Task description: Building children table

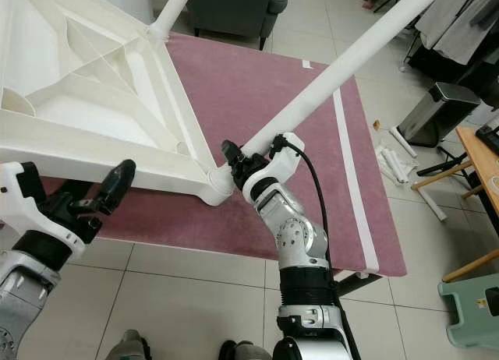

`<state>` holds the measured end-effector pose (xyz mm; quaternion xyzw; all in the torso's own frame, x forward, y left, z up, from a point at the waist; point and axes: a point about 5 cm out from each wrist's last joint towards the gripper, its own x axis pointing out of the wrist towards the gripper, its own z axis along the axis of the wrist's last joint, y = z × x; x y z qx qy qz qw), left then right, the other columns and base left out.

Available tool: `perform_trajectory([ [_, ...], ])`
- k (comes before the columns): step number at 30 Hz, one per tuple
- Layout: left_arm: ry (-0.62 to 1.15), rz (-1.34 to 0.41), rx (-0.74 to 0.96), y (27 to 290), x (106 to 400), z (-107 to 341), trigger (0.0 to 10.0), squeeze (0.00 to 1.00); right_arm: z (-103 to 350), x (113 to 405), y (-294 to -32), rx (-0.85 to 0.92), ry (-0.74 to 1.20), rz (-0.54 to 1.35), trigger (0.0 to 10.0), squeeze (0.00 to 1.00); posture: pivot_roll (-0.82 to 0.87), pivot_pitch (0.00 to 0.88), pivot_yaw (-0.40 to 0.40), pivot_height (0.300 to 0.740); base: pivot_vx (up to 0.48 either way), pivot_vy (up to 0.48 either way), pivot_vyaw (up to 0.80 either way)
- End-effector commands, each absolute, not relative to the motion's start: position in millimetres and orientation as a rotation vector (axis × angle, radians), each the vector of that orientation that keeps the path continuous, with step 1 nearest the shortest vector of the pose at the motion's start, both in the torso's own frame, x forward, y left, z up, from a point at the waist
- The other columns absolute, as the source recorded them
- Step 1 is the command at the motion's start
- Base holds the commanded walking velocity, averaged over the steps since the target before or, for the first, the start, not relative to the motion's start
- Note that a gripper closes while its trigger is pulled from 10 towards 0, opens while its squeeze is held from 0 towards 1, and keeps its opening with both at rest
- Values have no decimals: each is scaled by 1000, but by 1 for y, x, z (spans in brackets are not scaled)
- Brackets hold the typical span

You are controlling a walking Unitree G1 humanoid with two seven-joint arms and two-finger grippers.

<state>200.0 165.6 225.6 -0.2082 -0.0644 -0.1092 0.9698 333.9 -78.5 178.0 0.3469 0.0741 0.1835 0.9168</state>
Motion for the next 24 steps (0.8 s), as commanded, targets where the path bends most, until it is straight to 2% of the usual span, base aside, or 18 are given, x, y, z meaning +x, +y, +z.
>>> perform_trajectory([
  [1,-200,-200,-754,143,207,230,10000,0,170,323,-40,867,254,485,0,0,268,139,-108,740,0,0,0],
  [7,-231,-140,-865,143,215,237,10000,0,171,322,-37,874,253,500,0,0,270,140,-108,740,0,0,0],
  [8,-261,-128,-955,141,221,245,10000,0,172,321,-35,877,254,512,0,0,270,141,-107,740,0,0,0],
  [16,-287,-112,-1081,143,228,259,10000,0,173,320,-31,883,254,529,0,0,268,140,-106,740,0,0,0],
  [17,-288,-105,-1098,142,230,264,3373,0,174,319,-29,884,253,536,0,0,268,141,-105,740,0,0,0],
  [18,-285,-99,-1100,142,231,265,0,0,174,319,-29,883,253,542,0,0,267,141,-106,740,0,0,0],
  [24,-284,-108,-1065,139,230,269,0,0,175,318,-27,881,253,554,0,0,269,141,-107,740,0,0,0],
])
